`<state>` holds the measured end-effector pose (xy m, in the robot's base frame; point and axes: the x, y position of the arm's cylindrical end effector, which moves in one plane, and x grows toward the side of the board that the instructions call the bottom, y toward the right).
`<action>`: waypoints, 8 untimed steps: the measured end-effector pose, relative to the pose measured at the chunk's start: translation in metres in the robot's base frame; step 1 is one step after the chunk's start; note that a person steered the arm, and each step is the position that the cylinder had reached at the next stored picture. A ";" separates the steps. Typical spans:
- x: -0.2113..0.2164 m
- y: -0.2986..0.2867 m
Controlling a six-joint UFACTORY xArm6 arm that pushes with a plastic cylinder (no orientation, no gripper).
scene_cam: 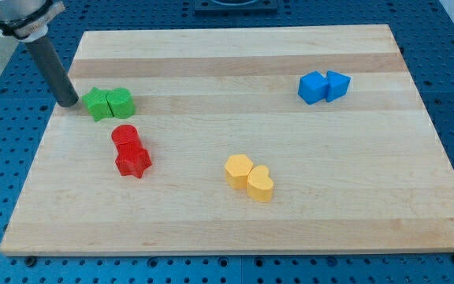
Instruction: Push the green star to the top of the red circle
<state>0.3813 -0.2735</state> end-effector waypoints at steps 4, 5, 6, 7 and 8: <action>0.030 0.031; 0.013 0.031; -0.011 0.031; -0.019 0.057; -0.012 0.081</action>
